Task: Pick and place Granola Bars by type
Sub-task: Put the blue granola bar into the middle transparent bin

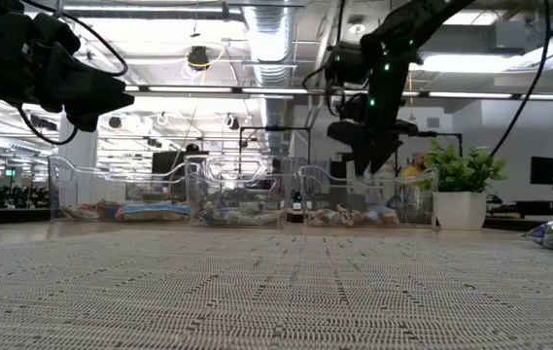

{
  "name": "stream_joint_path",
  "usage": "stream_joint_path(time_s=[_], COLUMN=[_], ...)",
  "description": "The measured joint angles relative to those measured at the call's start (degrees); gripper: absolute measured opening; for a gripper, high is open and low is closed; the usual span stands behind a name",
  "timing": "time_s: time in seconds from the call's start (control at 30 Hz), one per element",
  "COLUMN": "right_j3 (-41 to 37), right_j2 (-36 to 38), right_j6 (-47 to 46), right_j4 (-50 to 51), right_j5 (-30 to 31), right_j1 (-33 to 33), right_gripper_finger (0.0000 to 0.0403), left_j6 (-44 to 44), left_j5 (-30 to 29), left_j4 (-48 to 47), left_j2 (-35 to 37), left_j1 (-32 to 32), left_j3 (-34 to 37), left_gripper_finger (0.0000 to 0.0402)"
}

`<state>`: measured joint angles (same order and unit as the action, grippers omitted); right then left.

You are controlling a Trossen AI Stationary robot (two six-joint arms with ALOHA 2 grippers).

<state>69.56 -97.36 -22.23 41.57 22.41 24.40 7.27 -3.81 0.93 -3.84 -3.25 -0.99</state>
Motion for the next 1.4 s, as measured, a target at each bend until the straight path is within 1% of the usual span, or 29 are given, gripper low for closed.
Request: stream_joint_path(time_s=[0.13,0.23,0.3,0.4,0.47,0.53,0.6,0.77,0.93,1.1,1.27,1.4], right_j3=[0.0,0.0,0.0,0.0,0.0,0.0,0.0,0.0,0.0,0.0,0.0,0.0], right_j2=[3.7,7.7,10.4,13.7,15.3,16.0,16.1,13.8,9.2,5.1,2.0,-0.7], right_j6=[-0.2,-0.2,-0.2,-0.6,-3.2,-7.5,-11.7,-23.7,-38.6,-50.8,-62.8,-69.8], right_j4=[-1.2,-2.0,-1.8,-0.6,0.8,1.5,2.2,4.1,7.4,11.8,18.3,21.8], right_j5=[-1.3,-4.9,-9.3,-18.6,-23.5,-26.6,-28.2,-29.2,-29.2,-28.9,-28.3,-28.2], right_j1=[-1.7,-3.8,-5.9,-10.5,-14.4,-18.6,-23.0,-33.1,-39.8,-43.5,-46.0,-47.8], right_gripper_finger=[0.0202,0.0213,0.0216,0.0216,0.0214,0.0212,0.0209,0.0206,0.0206,0.0209,0.021,0.021], left_j6=[0.0,0.0,0.0,0.0,0.0,0.0,0.0,0.0,0.0,0.0,0.0,0.0], left_j5=[0.0,0.0,0.0,0.0,0.0,0.0,0.0,0.0,0.0,0.0,0.0,0.0], left_j4=[0.0,0.0,0.0,0.0,0.0,0.0,0.0,0.0,0.0,0.0,0.0,0.0], left_j2=[0.0,0.0,0.0,0.0,0.0,0.0,0.0,0.0,0.0,0.0,0.0,0.0], left_j1=[0.0,0.0,0.0,0.0,0.0,0.0,0.0,0.0,0.0,0.0,0.0,0.0], left_j3=[0.0,0.0,0.0,0.0,0.0,0.0,0.0,0.0,0.0,0.0,0.0,0.0], left_gripper_finger=[0.0158,0.0158,0.0158,0.0158,0.0158,0.0158,0.0158,0.0158,0.0158,0.0158,0.0158,0.0158])
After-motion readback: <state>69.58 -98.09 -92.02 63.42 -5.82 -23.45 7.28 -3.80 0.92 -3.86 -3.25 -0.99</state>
